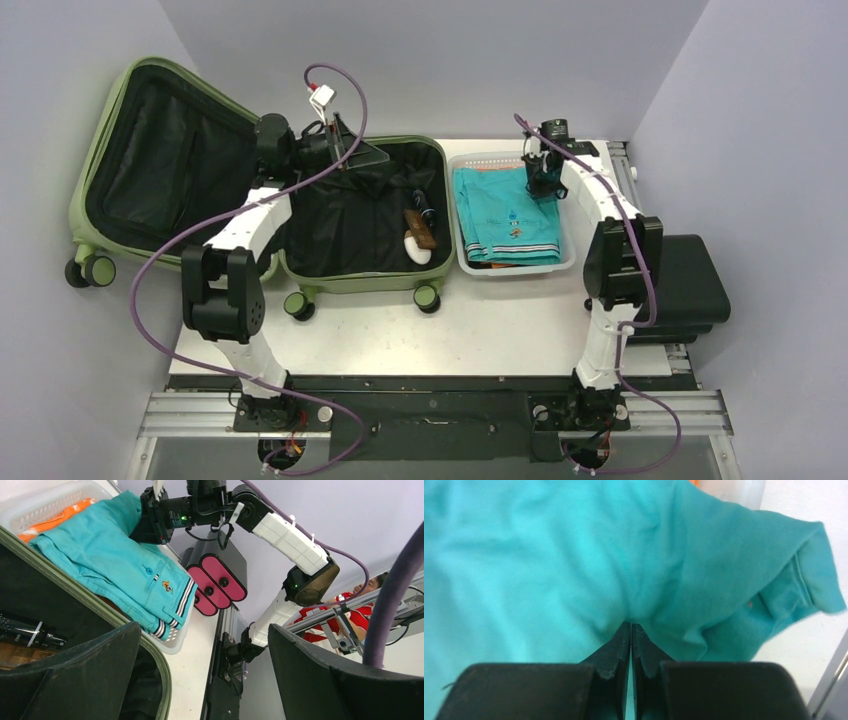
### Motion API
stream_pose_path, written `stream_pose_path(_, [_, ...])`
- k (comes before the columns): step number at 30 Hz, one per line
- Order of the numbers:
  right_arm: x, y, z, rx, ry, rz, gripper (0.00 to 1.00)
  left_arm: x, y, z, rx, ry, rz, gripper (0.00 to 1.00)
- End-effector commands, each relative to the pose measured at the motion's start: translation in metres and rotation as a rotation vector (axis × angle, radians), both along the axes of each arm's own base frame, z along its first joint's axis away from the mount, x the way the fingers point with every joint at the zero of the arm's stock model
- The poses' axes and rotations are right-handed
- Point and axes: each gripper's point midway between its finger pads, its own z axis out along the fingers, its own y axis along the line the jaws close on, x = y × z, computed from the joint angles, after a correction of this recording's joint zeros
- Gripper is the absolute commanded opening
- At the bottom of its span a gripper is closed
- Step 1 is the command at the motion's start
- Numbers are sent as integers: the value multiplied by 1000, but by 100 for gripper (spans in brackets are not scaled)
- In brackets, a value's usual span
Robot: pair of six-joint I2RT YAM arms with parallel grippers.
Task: Open, take out, and arrange the luggage
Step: Place the clothes in the bin.
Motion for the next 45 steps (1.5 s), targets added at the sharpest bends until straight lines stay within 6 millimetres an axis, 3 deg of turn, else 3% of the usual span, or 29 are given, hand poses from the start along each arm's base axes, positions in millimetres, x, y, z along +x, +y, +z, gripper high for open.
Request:
stream_pose_path(1, [0, 23, 117, 46, -255, 70, 2, -20, 4, 33, -10, -133, -25, 96])
stream_pose_path(5, [-15, 40, 159, 135, -327, 130, 2, -23, 4, 31, -5, -136, -37, 96])
stream_pose_path(7, [-26, 52, 162, 192, -315, 170, 2, -23, 5, 30, -1, -130, -39, 96])
stream_pose_path(9, [-39, 65, 150, 238, -270, 215, 2, -23, 7, 27, 9, -124, -33, 96])
stream_pose_path(13, [-71, 81, 100, 247, -137, 314, 2, -20, 14, 19, 64, -118, 9, 96])
stream_pose_path(17, [-106, 83, 36, 204, 18, 354, 2, -14, 24, -6, 216, -160, 89, 96])
stream_pose_path(20, [-118, 81, 7, 152, 101, 362, 4, -11, 32, -22, 308, -130, 159, 96])
stream_pose_path(21, [-119, 79, 6, 142, 112, 366, 5, -11, 35, -23, 339, -166, 172, 96])
stream_pose_path(24, [-111, 77, 29, 115, 49, 371, 9, -17, 44, -32, 419, -164, 201, 96])
stream_pose_path(29, [-98, 76, 110, 47, -152, 413, 36, -41, 60, -32, 535, -216, 210, 96])
stream_pose_path(31, [-102, 79, 139, 31, -216, 451, 44, -47, 71, -30, 587, -238, 241, 96])
stream_pose_path(33, [-111, 84, 153, 12, -238, 514, 49, -54, 82, -27, 638, -259, 272, 96])
stream_pose_path(37, [-139, 95, 149, -78, -228, 719, 53, -71, 104, -26, 709, -262, 314, 96])
stream_pose_path(40, [-159, 97, 121, -161, -187, 865, 54, -82, 121, -35, 756, -245, 340, 96])
stream_pose_path(41, [-164, 101, 121, -174, -202, 899, 54, -86, 126, -35, 766, -245, 356, 96])
stream_pose_path(42, [-171, 101, 103, -189, -170, 941, 54, -92, 129, -38, 772, -245, 358, 96])
stream_pose_path(45, [-182, 113, 90, -208, -174, 1029, 54, -98, 134, -48, 782, -238, 373, 96])
